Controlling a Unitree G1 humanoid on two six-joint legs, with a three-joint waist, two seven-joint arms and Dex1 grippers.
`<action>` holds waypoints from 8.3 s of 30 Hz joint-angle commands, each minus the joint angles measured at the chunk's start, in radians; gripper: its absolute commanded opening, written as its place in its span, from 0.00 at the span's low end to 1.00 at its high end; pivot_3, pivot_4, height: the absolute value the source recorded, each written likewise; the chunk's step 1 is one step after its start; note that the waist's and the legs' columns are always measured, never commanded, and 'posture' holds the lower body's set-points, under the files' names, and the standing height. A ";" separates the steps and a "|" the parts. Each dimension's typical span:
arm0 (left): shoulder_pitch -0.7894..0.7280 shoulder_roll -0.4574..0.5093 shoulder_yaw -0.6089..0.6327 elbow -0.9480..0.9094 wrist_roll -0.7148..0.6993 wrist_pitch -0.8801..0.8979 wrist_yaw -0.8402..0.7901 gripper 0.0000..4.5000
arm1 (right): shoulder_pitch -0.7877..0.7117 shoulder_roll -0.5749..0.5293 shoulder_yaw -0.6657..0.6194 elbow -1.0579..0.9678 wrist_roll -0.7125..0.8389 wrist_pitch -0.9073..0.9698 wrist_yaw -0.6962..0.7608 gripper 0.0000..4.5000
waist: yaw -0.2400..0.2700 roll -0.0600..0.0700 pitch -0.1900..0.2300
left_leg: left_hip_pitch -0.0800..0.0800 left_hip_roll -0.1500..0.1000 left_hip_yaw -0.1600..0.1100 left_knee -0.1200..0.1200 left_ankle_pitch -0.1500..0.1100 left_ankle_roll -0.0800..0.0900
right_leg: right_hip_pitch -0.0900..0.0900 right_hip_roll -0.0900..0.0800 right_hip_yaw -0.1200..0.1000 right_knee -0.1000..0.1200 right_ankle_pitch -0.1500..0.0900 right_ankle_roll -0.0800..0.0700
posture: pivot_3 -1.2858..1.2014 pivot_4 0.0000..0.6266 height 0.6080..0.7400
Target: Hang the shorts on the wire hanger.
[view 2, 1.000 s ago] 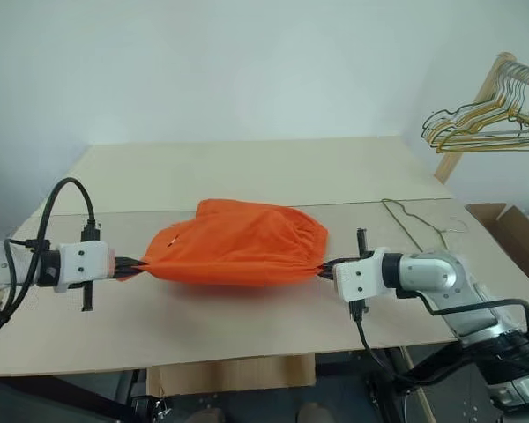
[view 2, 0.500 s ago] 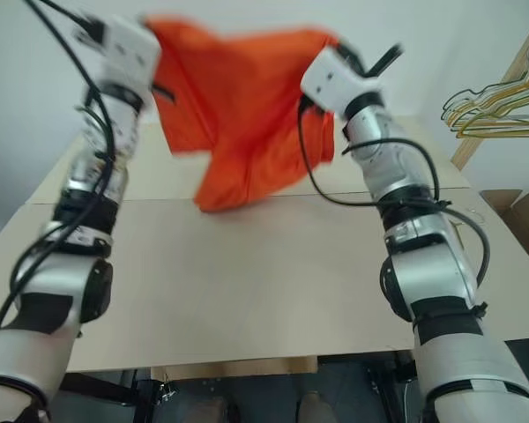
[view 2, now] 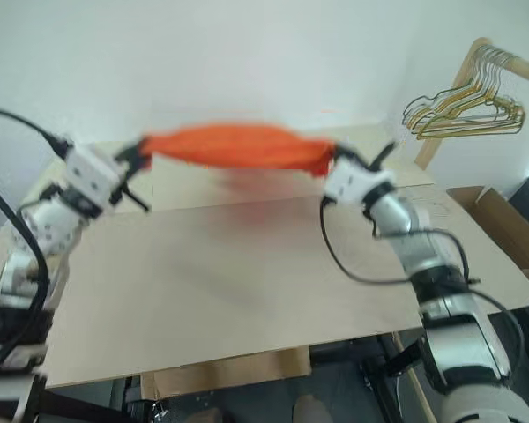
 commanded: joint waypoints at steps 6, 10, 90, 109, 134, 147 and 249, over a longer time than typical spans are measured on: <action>0.308 0.133 -0.047 -0.059 0.145 -0.045 -0.189 0.01 | 0.106 -0.104 0.117 0.009 -0.060 -0.206 0.220 0.00 | 0.010 0.004 0.006 | 0.020 0.003 -0.003 -0.001 0.000 0.000 | 0.017 0.006 0.002 0.001 -0.002 -0.006 | 0.51 0.00 1.00; 0.349 0.156 -0.028 -0.131 0.109 0.028 -0.256 0.01 | 0.114 -0.149 0.115 -0.042 0.023 -0.241 0.371 0.00 | 0.021 0.004 0.006 | 0.017 0.003 -0.005 -0.002 -0.003 0.001 | 0.014 0.006 0.002 0.000 -0.002 -0.005 | 0.50 0.00 1.00; 0.159 0.121 0.184 -0.524 -0.650 0.677 -0.518 0.99 | -0.300 -0.074 -0.326 0.789 0.304 0.934 0.549 0.99 | 0.057 0.003 0.008 | 0.016 0.014 0.012 -0.002 -0.007 -0.001 | 0.009 0.018 0.007 0.000 -0.004 -0.013 | 0.52 0.00 1.00; 0.157 0.101 0.149 -0.503 -0.580 0.629 -0.526 1.00 | -0.286 -0.073 -0.330 0.792 0.260 0.989 0.519 0.47 | 0.058 0.003 0.008 | 0.017 0.015 0.012 -0.002 -0.007 -0.001 | 0.010 0.019 0.007 0.000 -0.004 -0.013 | 0.52 0.00 1.00; -0.119 -0.373 0.208 -0.251 -1.004 1.019 0.065 1.00 | -0.060 0.085 -0.621 -0.113 0.712 1.357 0.562 0.01 | 0.064 0.002 0.007 | 0.016 0.017 0.003 -0.002 -0.008 -0.002 | 0.010 0.022 0.012 -0.002 -0.002 -0.009 | 0.51 0.00 1.00; -0.361 -0.580 0.297 -0.024 -1.200 1.034 0.534 1.00 | 0.475 0.379 -0.309 -1.000 0.498 0.770 0.290 0.01 | 0.076 0.005 0.005 | -0.012 0.013 -0.002 0.012 -0.006 -0.010 | -0.018 0.021 0.011 0.012 0.000 -0.007 | 0.49 0.00 1.00; -0.398 -0.344 0.368 0.166 -1.058 0.849 -0.476 0.00 | -0.057 0.206 -0.292 -0.629 1.339 1.651 0.706 0.00 | 0.033 0.003 0.006 | -0.012 0.019 -0.006 0.011 -0.006 -0.009 | -0.009 0.027 0.000 0.002 0.001 -0.012 | 0.49 0.00 1.00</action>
